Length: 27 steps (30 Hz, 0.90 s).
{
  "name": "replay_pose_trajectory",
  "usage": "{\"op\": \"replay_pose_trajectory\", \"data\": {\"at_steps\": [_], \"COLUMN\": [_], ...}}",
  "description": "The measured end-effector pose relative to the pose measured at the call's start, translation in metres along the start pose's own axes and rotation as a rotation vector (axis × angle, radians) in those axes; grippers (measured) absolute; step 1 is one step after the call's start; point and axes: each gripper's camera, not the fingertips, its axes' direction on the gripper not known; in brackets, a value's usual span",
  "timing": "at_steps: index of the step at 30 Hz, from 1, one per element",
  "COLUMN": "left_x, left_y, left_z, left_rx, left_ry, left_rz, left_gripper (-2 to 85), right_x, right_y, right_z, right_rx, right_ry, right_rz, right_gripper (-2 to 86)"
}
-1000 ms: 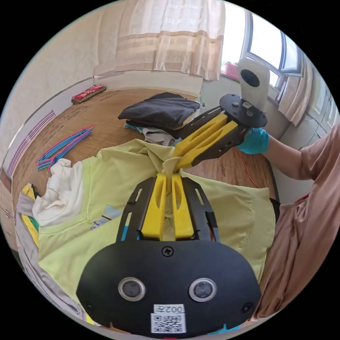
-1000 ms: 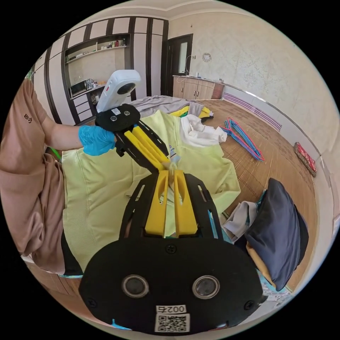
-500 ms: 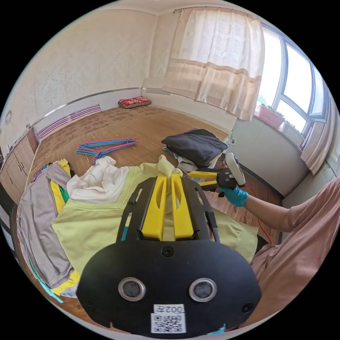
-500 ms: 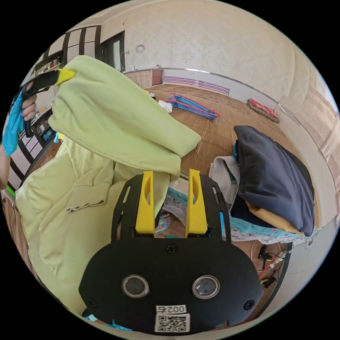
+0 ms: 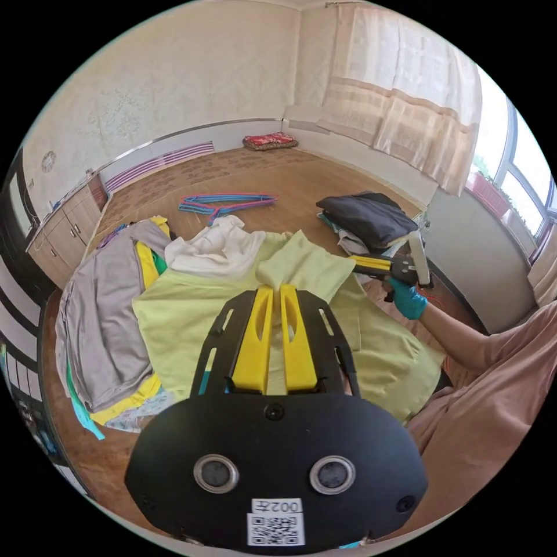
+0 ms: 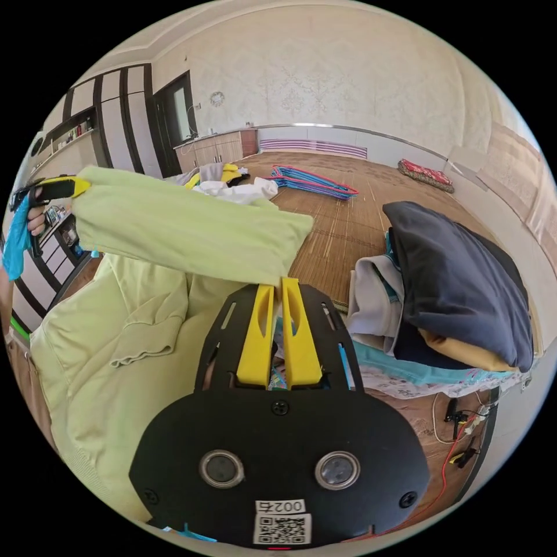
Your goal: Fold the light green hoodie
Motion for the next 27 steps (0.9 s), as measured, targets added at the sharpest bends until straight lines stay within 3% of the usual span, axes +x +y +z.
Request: {"op": "replay_pose_trajectory", "data": {"at_steps": [6, 13, 20, 27], "left_x": [-0.02, -0.031, -0.036, -0.026], "left_y": [0.014, -0.007, -0.045, -0.119], "left_z": [0.047, 0.055, 0.049, 0.076], "left_rx": [-0.208, -0.232, -0.266, -0.177], "left_ry": [0.078, 0.085, -0.07, -0.009], "left_rz": [-0.09, -0.134, -0.112, 0.003], "left_gripper": [-1.5, -1.6, -1.3, -1.5], "right_x": [-0.007, 0.002, 0.006, 0.024], "right_y": [0.009, 0.012, 0.018, 0.034], "right_z": [0.013, 0.022, 0.022, 0.015], "right_rx": [-0.078, -0.093, -0.098, -0.017], "right_ry": [0.011, -0.015, -0.079, -0.034], "right_rz": [-0.094, -0.077, -0.103, 0.023], "right_gripper": [3.3, 6.0, 6.2, 7.8]}}
